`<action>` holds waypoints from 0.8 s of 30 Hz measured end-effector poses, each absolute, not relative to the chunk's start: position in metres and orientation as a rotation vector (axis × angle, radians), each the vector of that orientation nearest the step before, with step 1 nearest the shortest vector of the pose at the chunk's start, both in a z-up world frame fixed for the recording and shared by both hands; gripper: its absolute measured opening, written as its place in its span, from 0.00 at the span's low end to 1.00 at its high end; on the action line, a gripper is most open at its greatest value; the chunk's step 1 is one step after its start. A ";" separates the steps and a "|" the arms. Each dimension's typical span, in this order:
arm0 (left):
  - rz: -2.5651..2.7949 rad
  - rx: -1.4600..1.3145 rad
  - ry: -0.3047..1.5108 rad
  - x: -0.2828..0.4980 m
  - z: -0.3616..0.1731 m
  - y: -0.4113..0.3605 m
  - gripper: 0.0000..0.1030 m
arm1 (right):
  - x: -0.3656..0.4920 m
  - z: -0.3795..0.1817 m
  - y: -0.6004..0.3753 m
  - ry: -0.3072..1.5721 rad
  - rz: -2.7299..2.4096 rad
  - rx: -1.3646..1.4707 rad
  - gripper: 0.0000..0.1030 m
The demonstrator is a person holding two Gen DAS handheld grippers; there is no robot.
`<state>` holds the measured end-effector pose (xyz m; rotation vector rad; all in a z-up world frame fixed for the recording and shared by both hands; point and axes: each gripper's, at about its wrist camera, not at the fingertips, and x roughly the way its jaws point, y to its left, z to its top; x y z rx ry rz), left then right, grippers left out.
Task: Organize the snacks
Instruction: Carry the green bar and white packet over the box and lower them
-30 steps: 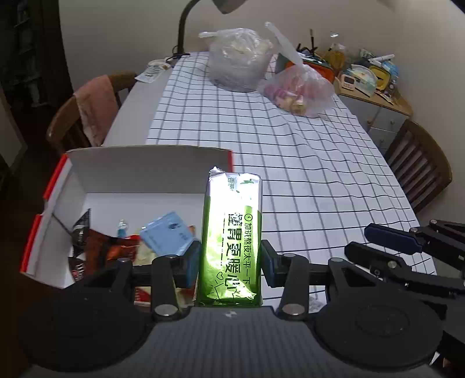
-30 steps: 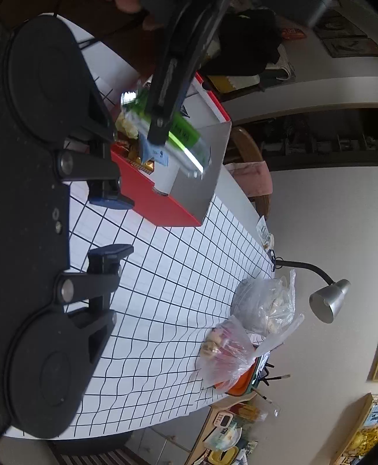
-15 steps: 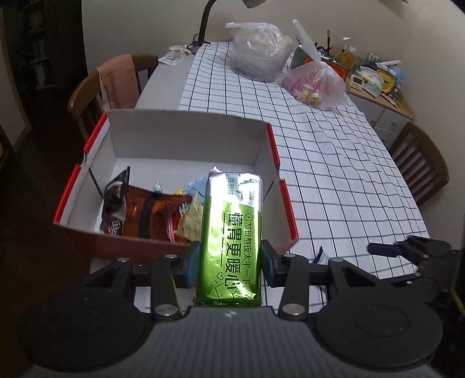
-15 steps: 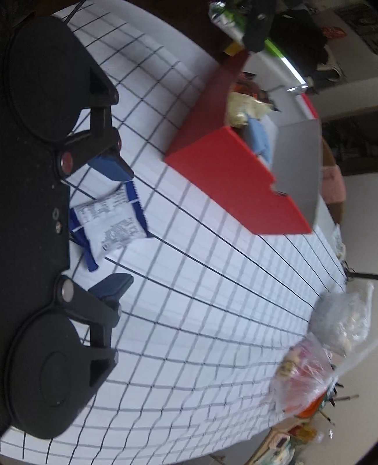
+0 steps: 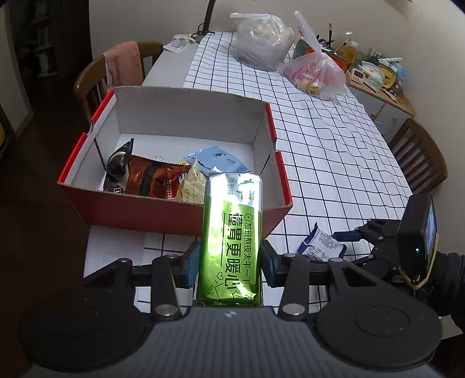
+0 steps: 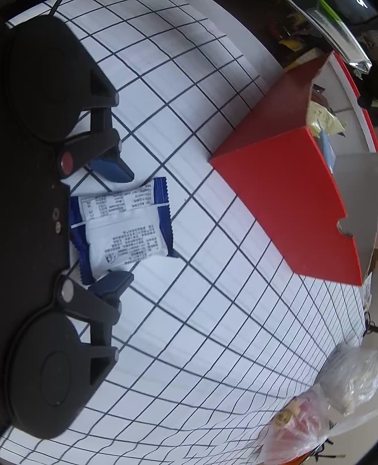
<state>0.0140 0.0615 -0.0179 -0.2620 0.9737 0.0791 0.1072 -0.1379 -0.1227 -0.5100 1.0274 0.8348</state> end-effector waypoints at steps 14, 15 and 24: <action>0.095 -0.273 0.964 0.016 -0.016 0.063 0.41 | 0.099 -0.103 -0.137 0.999 0.794 -0.472 0.45; 0.095 -0.271 0.963 0.018 -0.016 0.063 0.41 | 0.098 -0.097 -0.138 0.995 0.780 -0.459 0.45; 0.079 -0.254 0.923 0.025 -0.009 0.066 0.41 | 0.088 -0.032 -0.142 0.916 0.732 -0.306 0.45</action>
